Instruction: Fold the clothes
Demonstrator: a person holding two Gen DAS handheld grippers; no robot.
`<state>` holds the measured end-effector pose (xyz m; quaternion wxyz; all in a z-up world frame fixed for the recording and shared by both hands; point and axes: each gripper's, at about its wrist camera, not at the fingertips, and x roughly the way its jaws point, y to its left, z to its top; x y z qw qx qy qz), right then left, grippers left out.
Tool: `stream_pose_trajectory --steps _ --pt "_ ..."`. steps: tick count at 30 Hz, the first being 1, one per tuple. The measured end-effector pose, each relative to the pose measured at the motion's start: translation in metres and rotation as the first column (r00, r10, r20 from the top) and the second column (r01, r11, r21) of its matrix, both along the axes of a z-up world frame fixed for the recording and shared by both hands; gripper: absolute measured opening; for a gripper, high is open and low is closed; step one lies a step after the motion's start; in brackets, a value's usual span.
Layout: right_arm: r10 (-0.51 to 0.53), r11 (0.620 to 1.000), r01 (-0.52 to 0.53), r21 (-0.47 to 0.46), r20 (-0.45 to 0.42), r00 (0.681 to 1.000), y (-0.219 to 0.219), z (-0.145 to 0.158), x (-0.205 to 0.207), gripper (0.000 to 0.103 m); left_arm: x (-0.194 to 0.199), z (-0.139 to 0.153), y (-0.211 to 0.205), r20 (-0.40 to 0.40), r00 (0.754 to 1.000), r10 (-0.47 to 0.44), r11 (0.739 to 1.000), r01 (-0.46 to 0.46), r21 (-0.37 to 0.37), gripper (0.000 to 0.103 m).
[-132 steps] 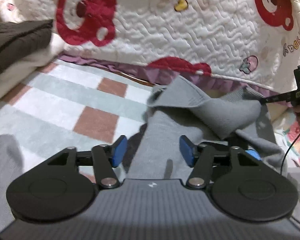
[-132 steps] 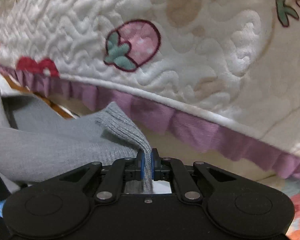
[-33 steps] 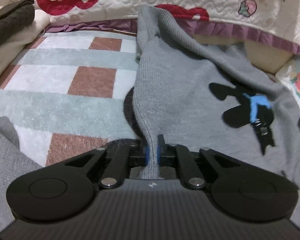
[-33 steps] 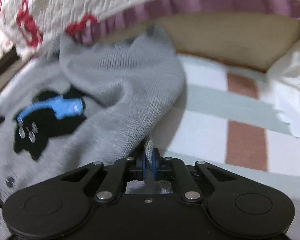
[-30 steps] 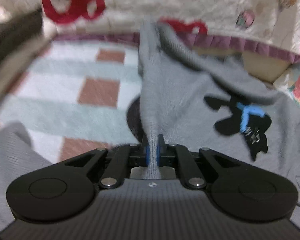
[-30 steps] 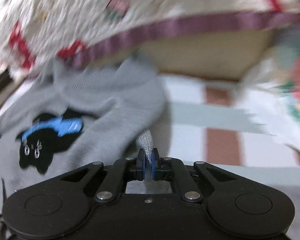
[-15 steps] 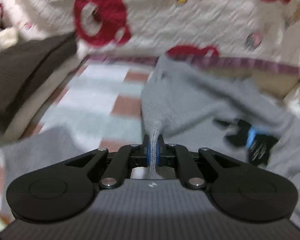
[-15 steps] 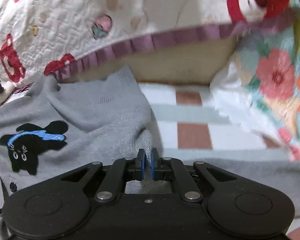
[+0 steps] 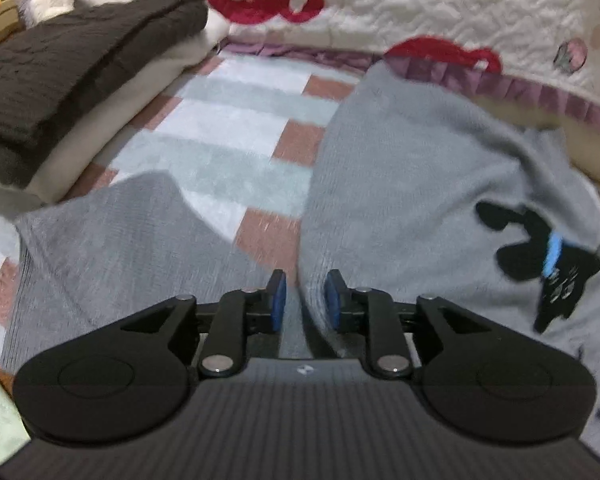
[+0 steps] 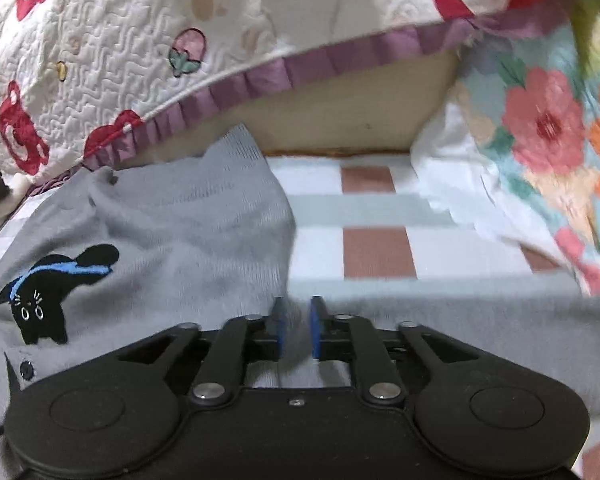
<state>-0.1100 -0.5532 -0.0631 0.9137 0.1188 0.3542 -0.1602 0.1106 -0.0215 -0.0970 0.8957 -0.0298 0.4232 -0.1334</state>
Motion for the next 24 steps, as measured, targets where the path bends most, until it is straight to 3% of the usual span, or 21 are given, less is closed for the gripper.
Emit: stream_pose_trajectory --steps 3,4,5,8,12,13,14,16,20,24 --pt "0.039 0.999 -0.039 -0.013 0.009 0.999 0.001 0.009 0.027 0.04 0.014 0.013 -0.003 0.044 0.999 -0.024 0.998 0.027 -0.057 0.05" --pt "0.055 0.998 -0.055 -0.009 0.011 0.998 0.002 0.01 0.039 0.04 0.022 0.014 -0.009 0.047 0.999 -0.011 0.999 0.013 -0.038 0.063" --pt "0.071 0.997 -0.071 -0.006 0.012 0.997 0.003 0.011 0.052 0.042 0.03 0.016 -0.015 0.051 0.999 0.001 1.0 0.0 -0.018 0.069" --pt "0.12 0.993 -0.12 0.004 0.016 0.993 0.007 0.013 0.088 0.042 0.06 0.013 -0.041 0.054 0.995 -0.087 0.994 0.082 0.077 0.069" --pt "0.184 0.983 -0.184 0.017 0.023 0.983 0.012 0.017 0.137 0.041 0.115 0.009 -0.076 0.111 0.977 -0.184 0.975 0.167 0.146 0.069" --pt "0.2 0.979 -0.201 0.02 0.026 0.979 0.013 0.018 0.15 0.041 0.129 0.007 -0.085 0.105 0.965 -0.24 0.965 0.224 0.139 0.069" --pt "0.223 0.974 -0.225 0.023 0.048 0.974 0.011 0.017 0.164 0.041 0.148 0.002 -0.094 0.075 0.94 -0.332 0.942 0.326 0.083 0.067" --pt "0.238 0.971 -0.238 0.011 0.011 0.971 0.01 0.009 0.192 0.041 0.176 -0.007 -0.102 0.037 0.928 -0.371 0.928 0.372 -0.03 0.063" --pt "0.211 0.977 -0.211 0.018 -0.099 0.972 0.006 -0.017 0.244 0.043 0.222 -0.022 -0.114 0.014 0.976 -0.218 0.976 0.218 -0.011 0.061" --pt "0.121 0.991 -0.11 0.079 -0.152 0.981 -0.006 -0.042 0.271 0.05 0.252 -0.037 -0.121 0.063 0.981 -0.183 0.981 0.179 0.072 0.062"
